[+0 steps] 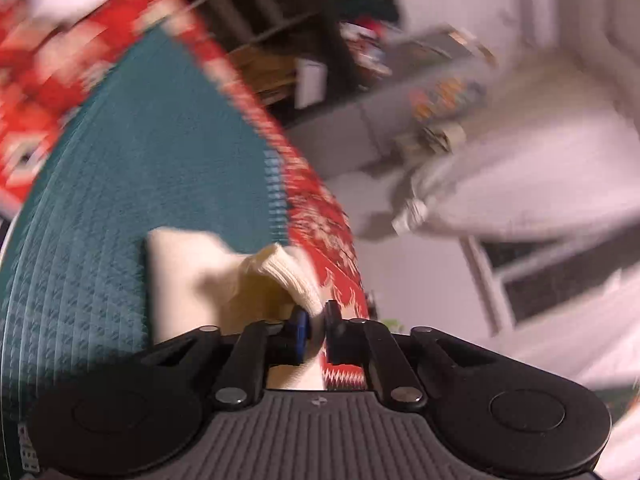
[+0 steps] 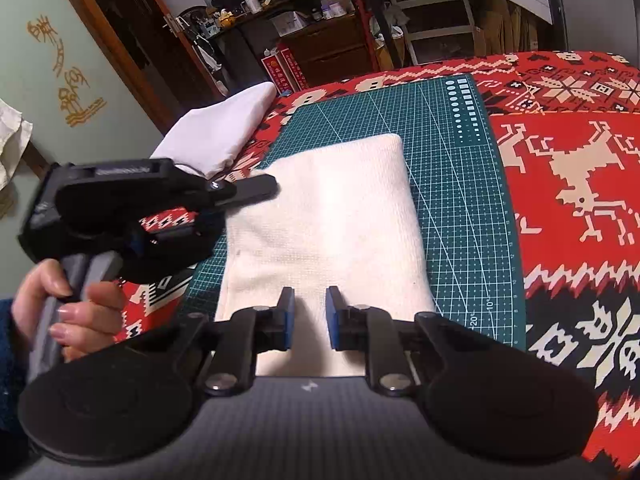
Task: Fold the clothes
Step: 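Grasp the end of the folded sweater with the left tool and lift it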
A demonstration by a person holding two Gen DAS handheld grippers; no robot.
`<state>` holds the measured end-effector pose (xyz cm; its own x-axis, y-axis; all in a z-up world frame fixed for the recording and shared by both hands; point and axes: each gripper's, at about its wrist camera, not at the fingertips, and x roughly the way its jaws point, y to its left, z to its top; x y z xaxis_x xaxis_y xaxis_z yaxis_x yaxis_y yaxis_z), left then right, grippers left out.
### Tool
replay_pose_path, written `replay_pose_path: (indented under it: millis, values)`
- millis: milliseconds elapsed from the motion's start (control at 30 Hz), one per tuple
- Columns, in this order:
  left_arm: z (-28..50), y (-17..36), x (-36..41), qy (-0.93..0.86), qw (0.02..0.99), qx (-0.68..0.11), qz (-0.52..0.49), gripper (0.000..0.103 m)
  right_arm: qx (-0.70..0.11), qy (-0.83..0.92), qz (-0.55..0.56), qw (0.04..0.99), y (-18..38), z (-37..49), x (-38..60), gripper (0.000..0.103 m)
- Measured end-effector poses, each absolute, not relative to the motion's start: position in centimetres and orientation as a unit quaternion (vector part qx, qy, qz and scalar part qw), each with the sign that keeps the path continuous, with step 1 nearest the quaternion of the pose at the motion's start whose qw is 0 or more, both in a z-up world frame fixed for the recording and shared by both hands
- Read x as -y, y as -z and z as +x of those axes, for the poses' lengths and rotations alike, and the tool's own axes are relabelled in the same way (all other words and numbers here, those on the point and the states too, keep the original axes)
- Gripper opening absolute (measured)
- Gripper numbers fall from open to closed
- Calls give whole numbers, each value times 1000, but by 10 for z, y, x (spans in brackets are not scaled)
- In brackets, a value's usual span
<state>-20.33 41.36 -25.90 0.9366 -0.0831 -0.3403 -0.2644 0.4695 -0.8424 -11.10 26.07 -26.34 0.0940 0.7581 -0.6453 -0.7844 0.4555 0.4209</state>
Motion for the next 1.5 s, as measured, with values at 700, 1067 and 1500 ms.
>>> replay_pose_path:
  millis: [700, 1067, 1500]
  values:
    - [-193, 253, -370, -148, 915, -256, -276, 4, -428, -515, 16, 742, 273, -108, -256, 15]
    - [-183, 250, -361, -143, 914, -249, -287, 34, -427, -518, 14, 741, 274, -110, -254, 15]
    - [-176, 255, -395, -152, 898, -227, -346, 4, -426, -519, 14, 741, 273, -111, -252, 15]
